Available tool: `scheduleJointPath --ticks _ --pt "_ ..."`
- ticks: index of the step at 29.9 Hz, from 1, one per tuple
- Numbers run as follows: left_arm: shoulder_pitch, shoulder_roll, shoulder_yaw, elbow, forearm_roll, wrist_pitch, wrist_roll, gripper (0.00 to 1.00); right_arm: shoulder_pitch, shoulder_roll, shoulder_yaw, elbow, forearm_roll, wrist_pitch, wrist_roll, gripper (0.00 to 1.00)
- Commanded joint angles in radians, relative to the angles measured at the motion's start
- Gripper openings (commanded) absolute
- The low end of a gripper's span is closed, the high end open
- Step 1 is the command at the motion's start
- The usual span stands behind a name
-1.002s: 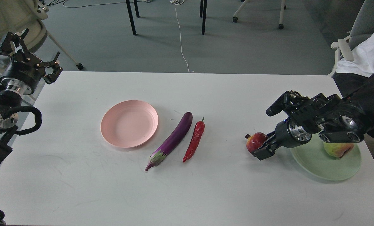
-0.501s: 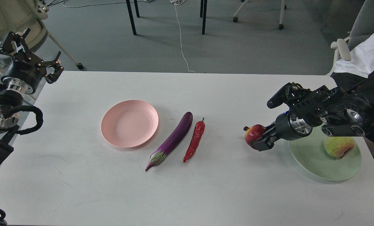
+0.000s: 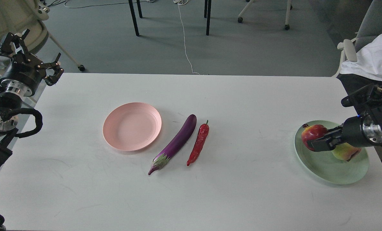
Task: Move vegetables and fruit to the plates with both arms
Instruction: 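Place the red apple on the pale green plate and release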
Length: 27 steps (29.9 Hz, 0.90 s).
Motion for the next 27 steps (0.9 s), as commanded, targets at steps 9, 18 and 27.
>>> scheduleJointPath --ticks 9,18,27 --pt "-0.001 0.0 0.001 0.0 0.0 0.0 0.004 0.98 -0.072 -0.021 0.021 -0.004 0.002 -0.06 0.002 0.9" --pt "-0.006 -0.001 0.008 -0.011 0.047 0.0 0.009 0.98 -0.069 -0.055 0.103 -0.007 0.016 -0.061 -0.001 0.97" --pt "-0.028 0.029 0.057 -0.17 0.317 0.0 0.006 0.98 -0.167 -0.107 0.547 -0.185 0.114 0.015 -0.004 0.98"
